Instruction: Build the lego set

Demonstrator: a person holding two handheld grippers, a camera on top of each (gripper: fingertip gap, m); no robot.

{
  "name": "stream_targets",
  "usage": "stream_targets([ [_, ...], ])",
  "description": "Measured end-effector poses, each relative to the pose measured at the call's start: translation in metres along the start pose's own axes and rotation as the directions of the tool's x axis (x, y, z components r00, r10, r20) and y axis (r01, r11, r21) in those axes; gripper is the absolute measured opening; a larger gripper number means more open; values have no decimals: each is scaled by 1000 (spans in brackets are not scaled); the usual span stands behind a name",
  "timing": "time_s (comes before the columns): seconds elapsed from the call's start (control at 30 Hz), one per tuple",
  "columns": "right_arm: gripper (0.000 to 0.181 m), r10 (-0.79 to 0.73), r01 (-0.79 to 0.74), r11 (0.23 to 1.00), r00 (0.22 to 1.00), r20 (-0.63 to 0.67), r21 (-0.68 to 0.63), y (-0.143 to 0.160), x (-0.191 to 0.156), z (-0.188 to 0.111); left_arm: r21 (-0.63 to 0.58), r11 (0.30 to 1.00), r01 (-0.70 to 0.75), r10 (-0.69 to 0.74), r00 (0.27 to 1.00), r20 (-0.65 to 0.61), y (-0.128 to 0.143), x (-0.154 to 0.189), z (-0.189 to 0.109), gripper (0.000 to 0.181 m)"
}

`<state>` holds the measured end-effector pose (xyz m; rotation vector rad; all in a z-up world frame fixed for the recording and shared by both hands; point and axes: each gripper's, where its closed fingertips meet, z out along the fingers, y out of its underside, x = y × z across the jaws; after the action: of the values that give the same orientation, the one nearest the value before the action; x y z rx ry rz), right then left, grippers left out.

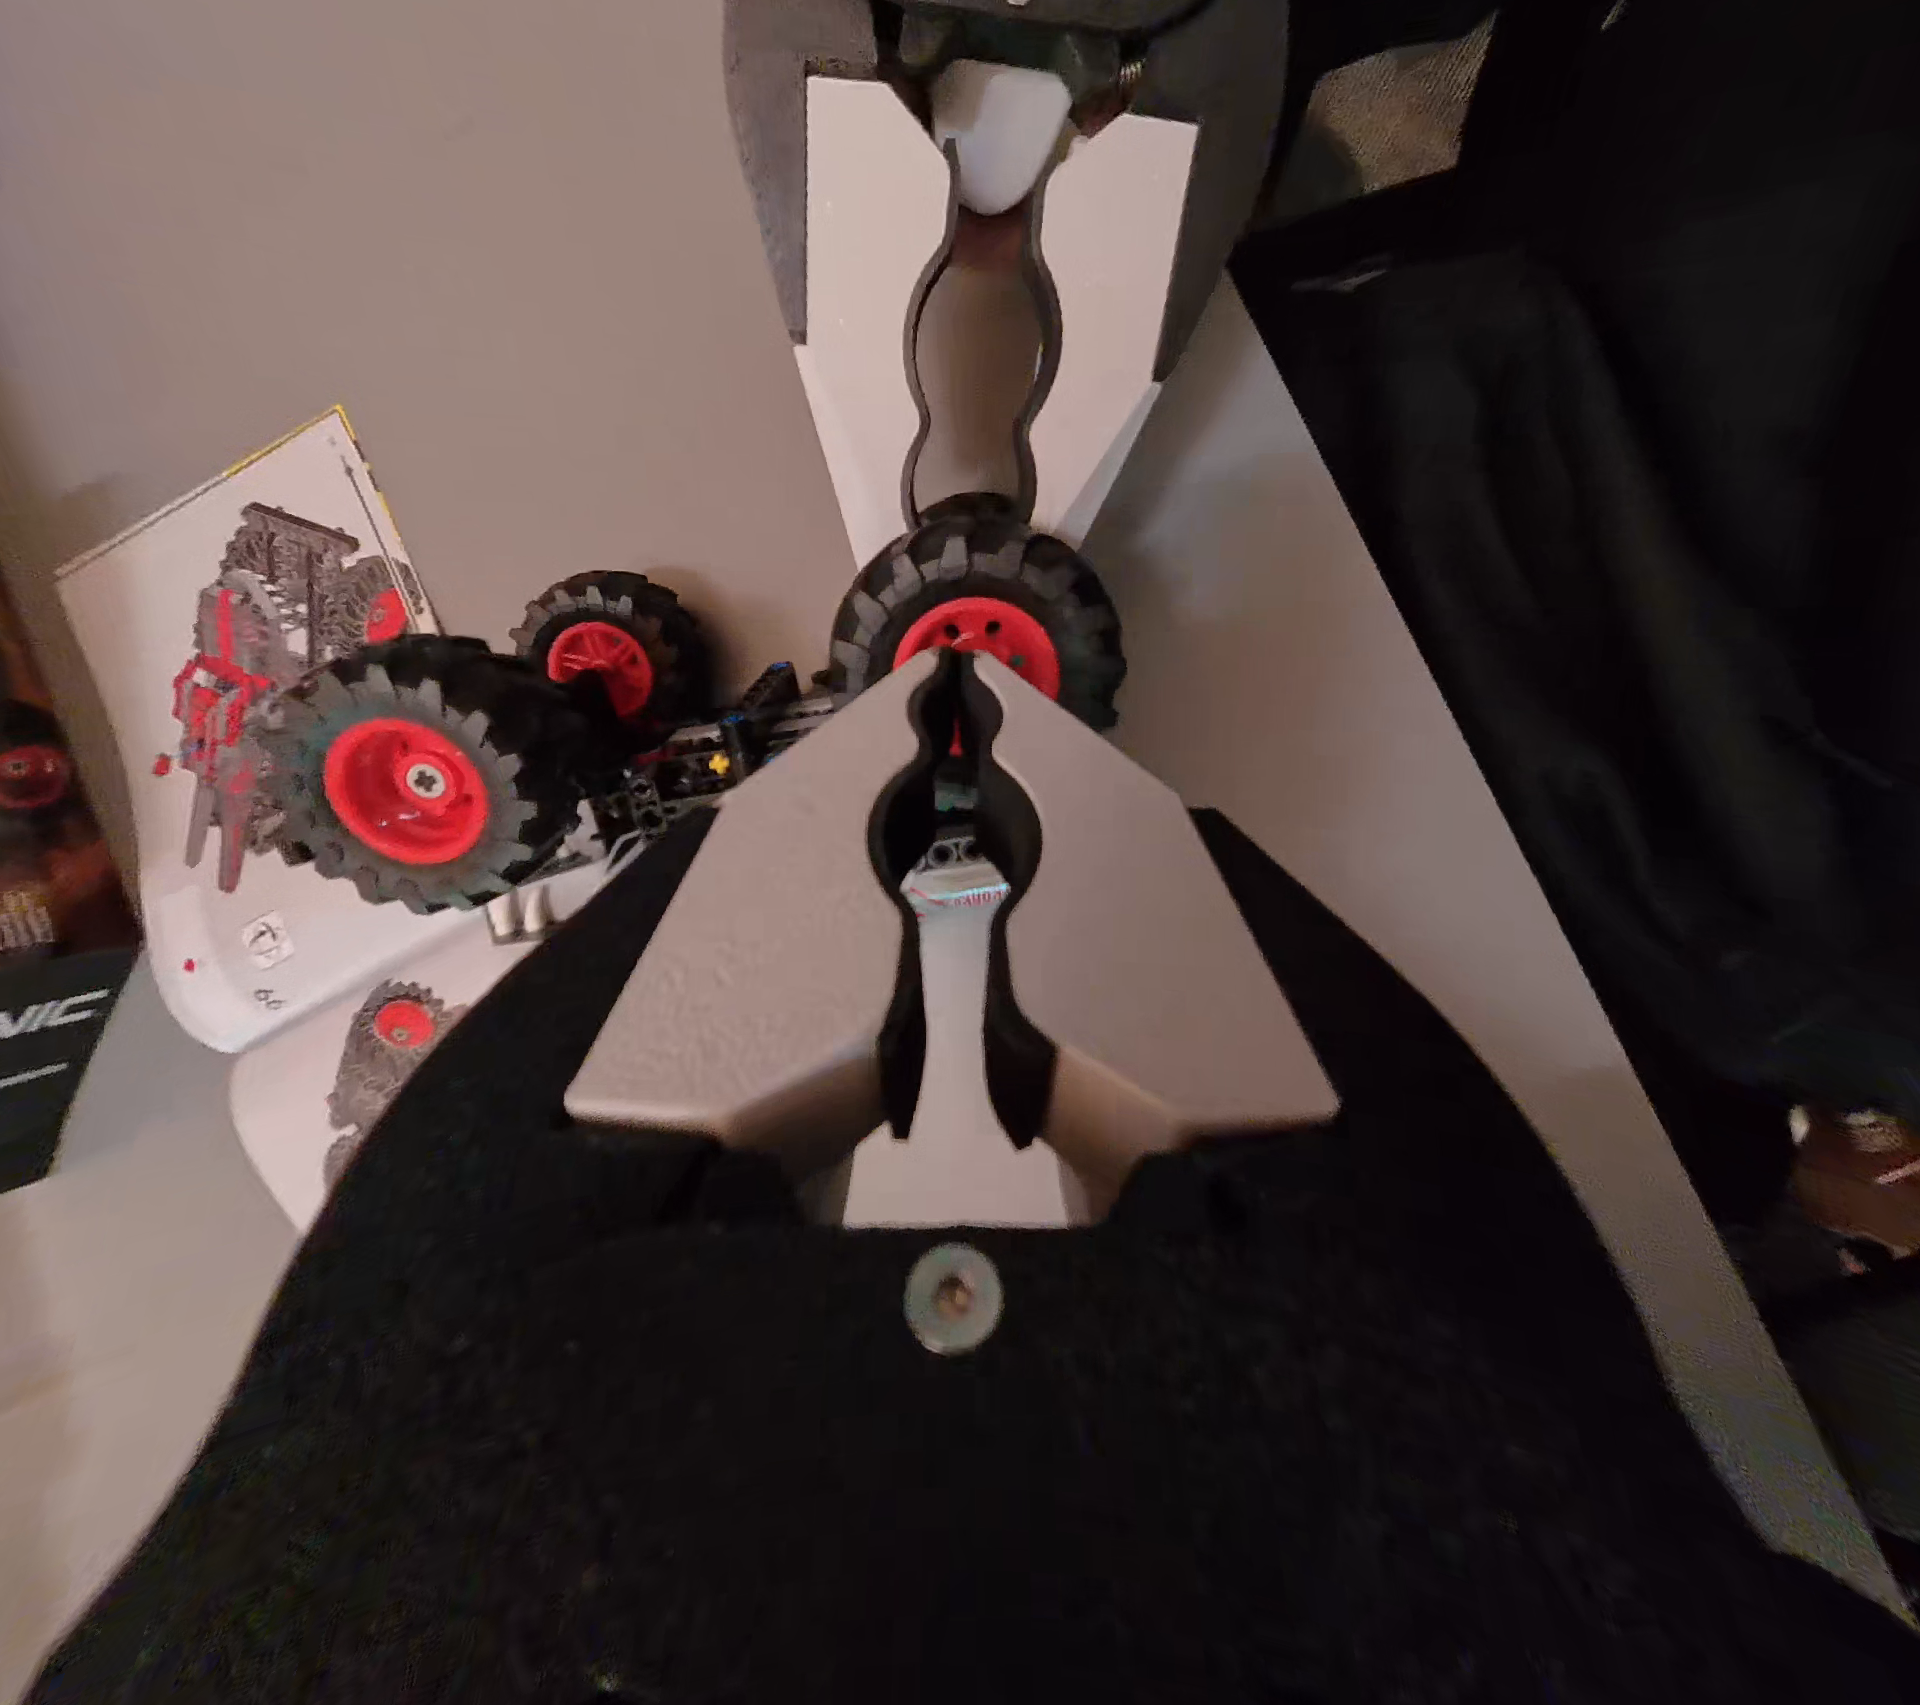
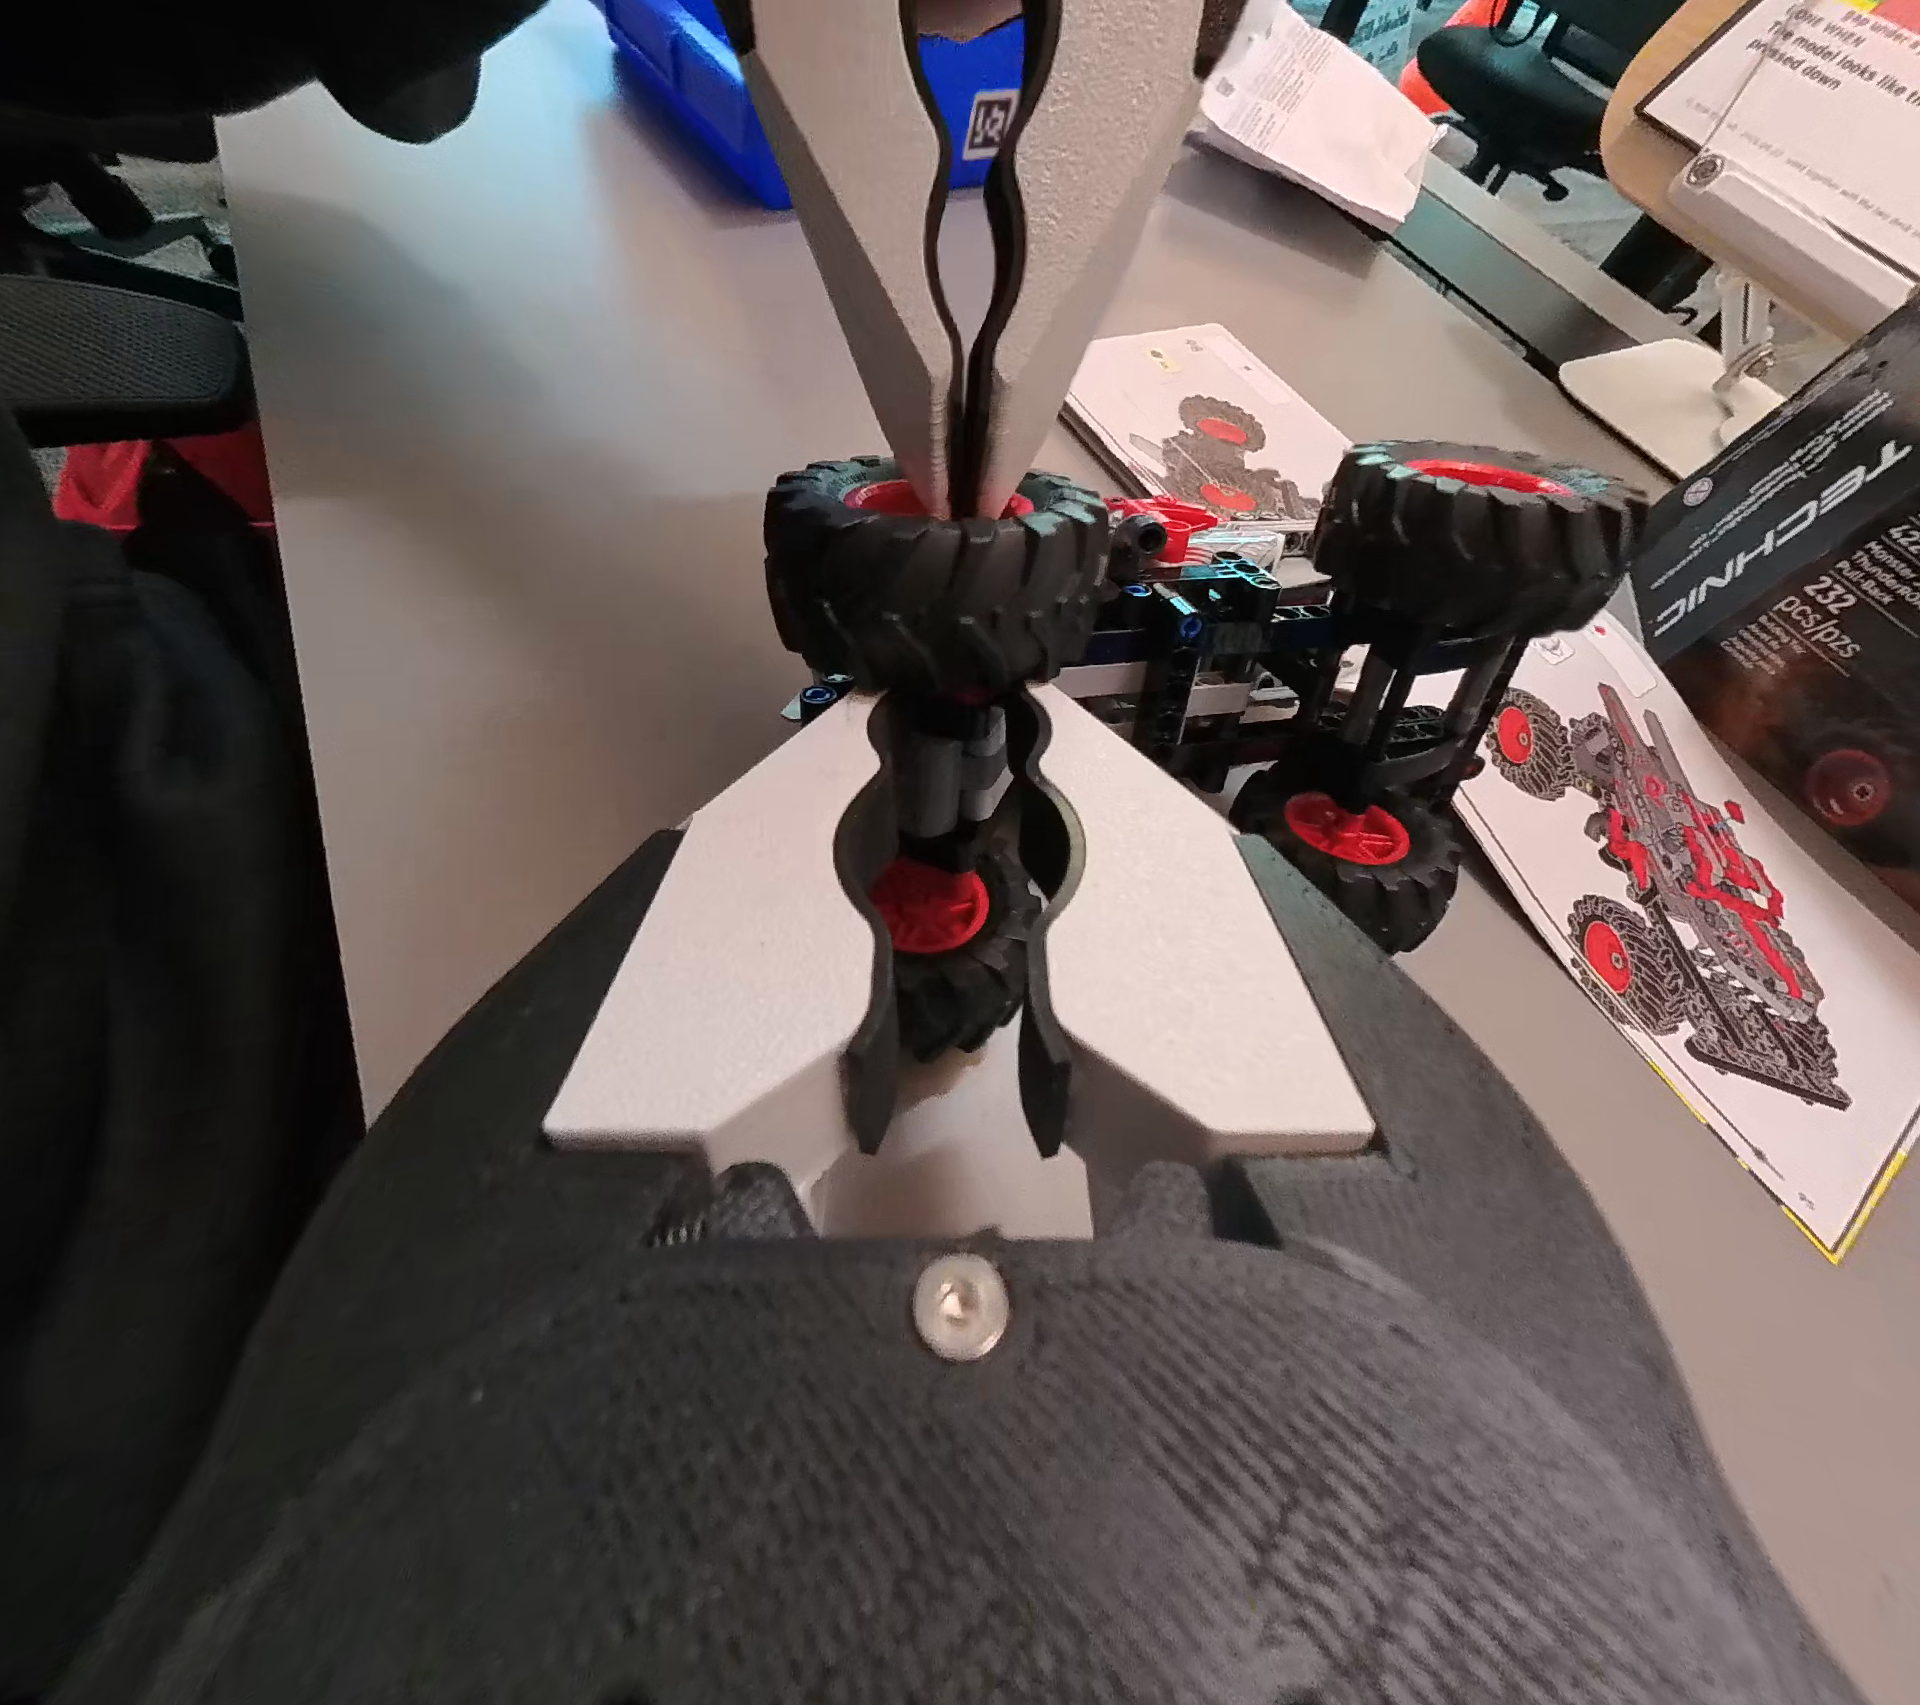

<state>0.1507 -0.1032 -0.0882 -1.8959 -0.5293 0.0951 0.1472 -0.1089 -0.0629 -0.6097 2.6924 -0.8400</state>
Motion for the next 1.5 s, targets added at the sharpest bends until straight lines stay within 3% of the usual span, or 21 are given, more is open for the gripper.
stream_targets([
  [0.1, 16, -1, 1, 1000, 1000, 3, 3, 0, -1, 1, -21, 999, -33, 34, 999, 40, 1, 1, -1, 0],
  [0.33, 16, 20, -20, 999, 1000, 1, 27, -2, 0, 1, 85, 995, -56, 46, 993, 113, 0, -1, -8, 0],
  [0.87, 15, 17, -17, 999, 1000, -2, 28, -2, 1, 3, -51, 992, -113, 117, 989, 88, 5, -1, -5, 0],
  [1.13, 16, 26, -26, 999, 1000, -2, 35, -2, 1, 2, -43, 992, -119, 122, 989, 87, 4, -2, -8, 0],
  [1.5, 15, 13, -13, 1000, 1000, -18, 23, -1, 3, 3, -121, 986, -112, 118, 992, 47, 8, 0, -2, 0],
])
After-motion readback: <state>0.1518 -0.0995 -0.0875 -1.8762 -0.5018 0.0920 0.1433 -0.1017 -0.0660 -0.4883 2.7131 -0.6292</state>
